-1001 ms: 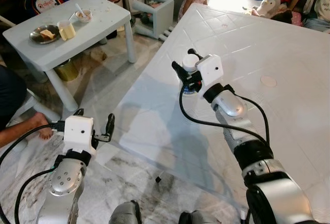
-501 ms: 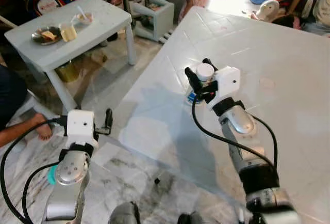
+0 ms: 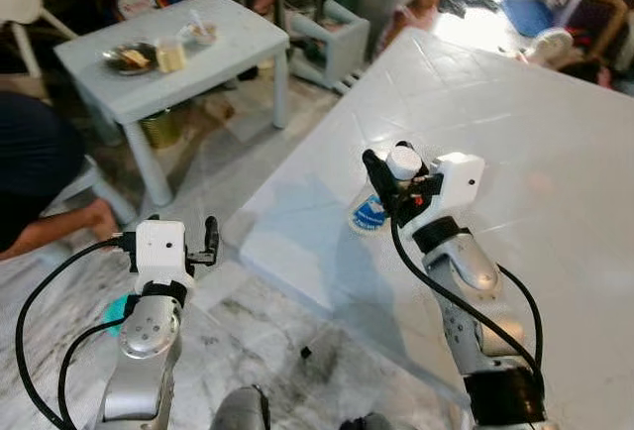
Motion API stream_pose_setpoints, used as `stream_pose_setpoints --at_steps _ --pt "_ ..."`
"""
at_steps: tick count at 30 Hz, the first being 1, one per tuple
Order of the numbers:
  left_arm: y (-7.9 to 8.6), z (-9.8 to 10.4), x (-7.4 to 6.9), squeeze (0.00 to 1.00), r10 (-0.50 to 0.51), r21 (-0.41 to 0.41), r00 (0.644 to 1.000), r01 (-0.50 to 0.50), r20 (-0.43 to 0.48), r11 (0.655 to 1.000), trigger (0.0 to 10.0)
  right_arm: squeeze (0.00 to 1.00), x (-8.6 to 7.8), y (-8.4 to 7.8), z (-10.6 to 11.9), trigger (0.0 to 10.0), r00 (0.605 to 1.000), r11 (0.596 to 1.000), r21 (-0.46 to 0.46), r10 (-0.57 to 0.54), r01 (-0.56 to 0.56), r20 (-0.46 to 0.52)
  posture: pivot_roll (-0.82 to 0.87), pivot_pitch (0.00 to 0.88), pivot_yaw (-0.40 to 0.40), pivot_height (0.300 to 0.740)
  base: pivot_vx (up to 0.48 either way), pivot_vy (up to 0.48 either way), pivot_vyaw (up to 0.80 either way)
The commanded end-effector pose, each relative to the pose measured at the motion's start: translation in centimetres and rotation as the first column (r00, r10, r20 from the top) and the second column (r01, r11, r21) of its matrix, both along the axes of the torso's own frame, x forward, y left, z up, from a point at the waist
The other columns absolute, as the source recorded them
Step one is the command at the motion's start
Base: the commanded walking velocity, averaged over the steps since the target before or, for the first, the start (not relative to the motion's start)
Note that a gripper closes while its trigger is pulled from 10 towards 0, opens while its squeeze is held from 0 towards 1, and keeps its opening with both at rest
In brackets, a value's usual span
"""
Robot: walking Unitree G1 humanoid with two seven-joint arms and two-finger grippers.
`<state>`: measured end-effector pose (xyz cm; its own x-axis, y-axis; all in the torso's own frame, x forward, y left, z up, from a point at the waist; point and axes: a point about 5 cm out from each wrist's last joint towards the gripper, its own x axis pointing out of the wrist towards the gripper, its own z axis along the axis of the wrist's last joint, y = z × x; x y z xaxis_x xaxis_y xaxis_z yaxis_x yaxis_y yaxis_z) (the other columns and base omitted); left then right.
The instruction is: Restocking fridge
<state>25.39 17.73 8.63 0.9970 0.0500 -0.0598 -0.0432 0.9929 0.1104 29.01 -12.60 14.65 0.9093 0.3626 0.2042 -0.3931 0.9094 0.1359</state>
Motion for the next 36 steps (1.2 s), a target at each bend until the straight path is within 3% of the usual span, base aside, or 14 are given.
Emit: stream_pose_setpoints --at_steps 1,16,18,26,36 --pt "0.4 -0.1 0.1 0.0 0.015 0.015 1.0 -0.015 0.0 1.0 10.0 0.0 -0.2 -0.1 0.7 10.0 1.0 1.0 0.009 -0.001 0.001 0.022 0.05 0.001 -0.052 0.74 -0.247 0.0 0.8" --pt "0.6 -0.5 -0.3 0.0 0.022 0.03 1.0 -0.022 0.006 0.999 10.0 0.0 -1.1 -0.2 0.3 10.0 0.999 0.997 -0.071 0.024 -0.022 0.03 0.05 0.0 -0.059 0.74 -0.082 0.0 0.8" --pt "0.9 -0.3 -0.5 0.0 0.029 0.029 0.999 -0.029 0.022 0.999 10.0 0.0 -1.9 -1.0 -0.5 10.0 0.999 0.991 -0.13 0.031 -0.028 0.022 0.06 0.0 -0.059 0.74 0.0 0.0 0.8" --pt "1.7 -0.7 -1.3 0.0 0.058 0.028 0.998 -0.058 0.007 0.998 10.0 0.0 -2.7 -2.5 -1.6 10.0 1.0 0.986 -0.164 -0.002 0.0 -0.013 0.06 0.0 -0.05 0.74 0.0 0.0 0.8" --pt "1.9 -0.8 -1.2 0.0 0.058 0.041 0.998 -0.058 0.002 0.997 10.0 0.0 -2.4 -1.6 -1.4 10.0 1.0 0.986 -0.165 0.007 -0.004 0.016 0.07 0.0 -0.029 0.74 0.0 0.151 0.8"
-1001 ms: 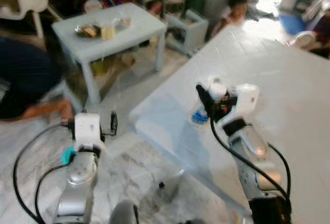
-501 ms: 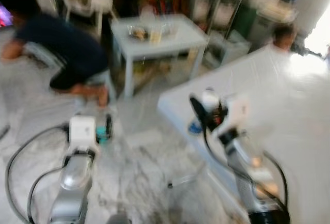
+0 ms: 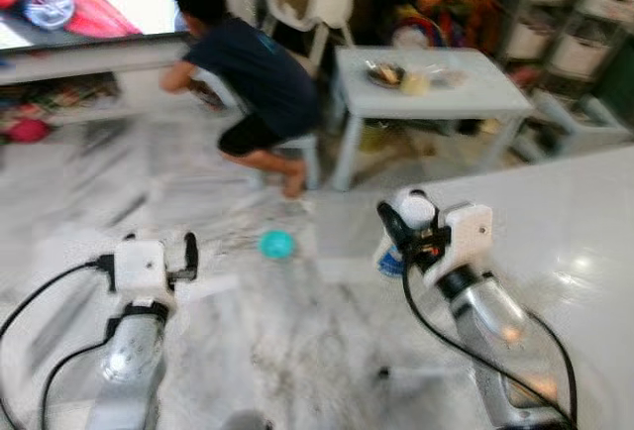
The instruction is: Restocking fridge
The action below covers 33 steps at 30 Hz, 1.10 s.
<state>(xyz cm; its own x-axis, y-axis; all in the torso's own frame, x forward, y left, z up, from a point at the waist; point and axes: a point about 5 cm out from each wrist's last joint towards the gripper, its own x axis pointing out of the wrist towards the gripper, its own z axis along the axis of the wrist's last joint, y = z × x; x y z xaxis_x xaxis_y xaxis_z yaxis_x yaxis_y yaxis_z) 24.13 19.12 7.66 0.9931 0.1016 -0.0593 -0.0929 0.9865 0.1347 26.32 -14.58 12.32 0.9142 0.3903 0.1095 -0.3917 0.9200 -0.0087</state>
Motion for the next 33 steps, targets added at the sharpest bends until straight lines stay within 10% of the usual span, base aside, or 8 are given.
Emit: stream_pose_setpoints --at_steps 1,18,33 --pt "0.6 0.1 0.0 0.0 0.008 0.019 1.0 -0.008 0.001 1.0 10.0 0.0 0.4 0.4 0.9 10.0 0.999 1.0 0.007 0.003 -0.003 0.052 0.07 0.0 -0.023 0.74 0.0 0.0 0.8" --pt "-0.5 -0.1 1.5 0.0 -0.119 0.063 0.993 0.121 -0.026 0.991 10.0 0.0 0.9 -1.8 0.0 10.0 0.986 0.987 -0.037 -0.151 0.154 0.067 0.02 0.0 0.035 0.74 0.0 0.0 0.8" --pt "-0.6 -0.1 1.7 0.0 -0.106 0.066 0.994 0.106 0.0 0.992 10.0 0.0 2.7 0.8 1.1 10.0 0.99 0.997 -0.028 -0.061 0.065 0.131 0.06 0.0 0.006 0.74 0.0 0.0 0.79"
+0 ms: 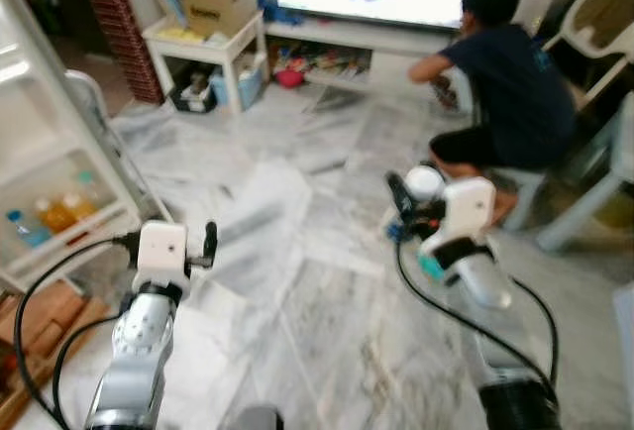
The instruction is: Restocking fridge
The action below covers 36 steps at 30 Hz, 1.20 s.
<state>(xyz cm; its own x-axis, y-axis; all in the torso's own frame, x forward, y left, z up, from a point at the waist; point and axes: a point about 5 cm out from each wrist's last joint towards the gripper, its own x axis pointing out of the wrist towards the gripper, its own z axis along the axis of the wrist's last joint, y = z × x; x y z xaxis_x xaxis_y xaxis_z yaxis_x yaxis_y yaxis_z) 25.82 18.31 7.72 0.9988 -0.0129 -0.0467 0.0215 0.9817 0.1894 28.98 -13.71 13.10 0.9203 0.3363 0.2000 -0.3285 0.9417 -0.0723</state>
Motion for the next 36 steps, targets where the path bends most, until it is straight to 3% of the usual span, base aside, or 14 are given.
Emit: stream_pose_setpoints --at_steps 1,7,12,18,36 --pt "0.3 -0.2 0.1 0.0 0.016 0.007 1.0 -0.016 -0.009 1.0 10.0 0.0 0.1 0.0 0.3 10.0 1.0 1.0 -0.004 0.003 -0.003 0.022 0.06 0.0 0.002 0.74 0.0 0.0 0.79" --pt "-0.3 -0.2 0.3 0.0 0.027 -0.016 1.0 -0.026 0.013 1.0 10.0 0.0 0.1 0.5 0.0 10.0 0.999 0.999 -0.007 0.039 -0.039 0.019 0.07 0.0 -0.013 0.74 0.0 0.0 0.79" --pt "-0.2 -0.6 -0.9 0.0 0.037 -0.029 0.999 -0.037 0.024 0.999 10.0 0.0 -0.2 0.0 -0.4 10.0 0.999 0.999 -0.011 0.033 -0.033 0.008 0.06 0.0 -0.018 0.74 0.0 0.0 0.79" --pt "-0.5 -0.5 -0.8 0.0 0.045 -0.04 0.998 -0.044 0.034 0.998 10.0 0.0 -0.2 -0.5 -0.7 10.0 1.0 1.0 -0.014 0.016 -0.016 0.001 0.05 0.0 -0.025 0.74 0.0 0.0 0.79" --pt "-0.5 -0.4 -0.5 0.0 0.047 -0.045 0.997 -0.045 0.053 0.998 10.0 0.0 0.6 -0.2 0.1 10.0 0.998 0.997 -0.048 0.056 -0.054 0.035 0.06 0.0 -0.029 0.74 0.449 0.0 0.79"
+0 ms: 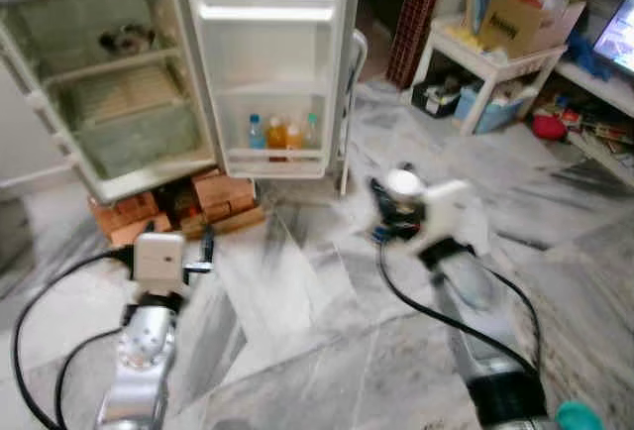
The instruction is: Restocking fridge
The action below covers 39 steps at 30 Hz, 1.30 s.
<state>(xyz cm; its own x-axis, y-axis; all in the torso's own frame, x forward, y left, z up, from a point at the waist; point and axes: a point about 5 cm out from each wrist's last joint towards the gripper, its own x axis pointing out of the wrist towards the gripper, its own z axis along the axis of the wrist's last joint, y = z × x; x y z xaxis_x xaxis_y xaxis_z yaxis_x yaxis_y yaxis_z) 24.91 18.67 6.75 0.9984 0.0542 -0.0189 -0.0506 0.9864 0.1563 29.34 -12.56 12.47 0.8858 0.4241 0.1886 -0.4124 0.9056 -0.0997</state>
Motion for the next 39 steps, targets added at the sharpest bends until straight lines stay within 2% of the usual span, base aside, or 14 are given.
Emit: stream_pose_setpoints --at_steps 1,16,26,39 --pt "-0.8 0.5 0.4 0.0 -0.022 -0.009 0.999 0.022 0.026 1.0 10.0 0.0 0.2 -1.3 0.7 10.0 0.999 0.999 -0.016 -0.033 0.034 0.04 0.06 0.0 -0.029 0.74 0.472 0.0 0.79" --pt "-0.8 0.7 0.6 0.0 -0.003 -0.014 1.0 0.003 0.026 1.0 10.0 0.0 0.4 -0.2 1.0 10.0 0.998 0.999 -0.037 0.036 -0.034 0.06 0.06 0.0 -0.027 0.74 0.447 0.0 0.79" --pt "-0.9 0.8 0.7 0.0 -0.021 0.004 0.999 0.021 0.036 1.0 10.0 0.0 0.5 0.0 1.0 10.0 0.997 0.998 -0.046 0.046 -0.043 0.068 0.06 0.0 -0.025 0.74 0.419 0.194 0.79" --pt "-1.7 0.7 0.7 0.0 -0.089 0.011 0.996 0.088 0.025 0.996 10.0 0.0 0.9 -0.6 1.2 10.0 0.997 1.0 -0.016 -0.019 0.02 0.076 0.06 0.0 -0.025 0.74 0.469 0.0 0.07"
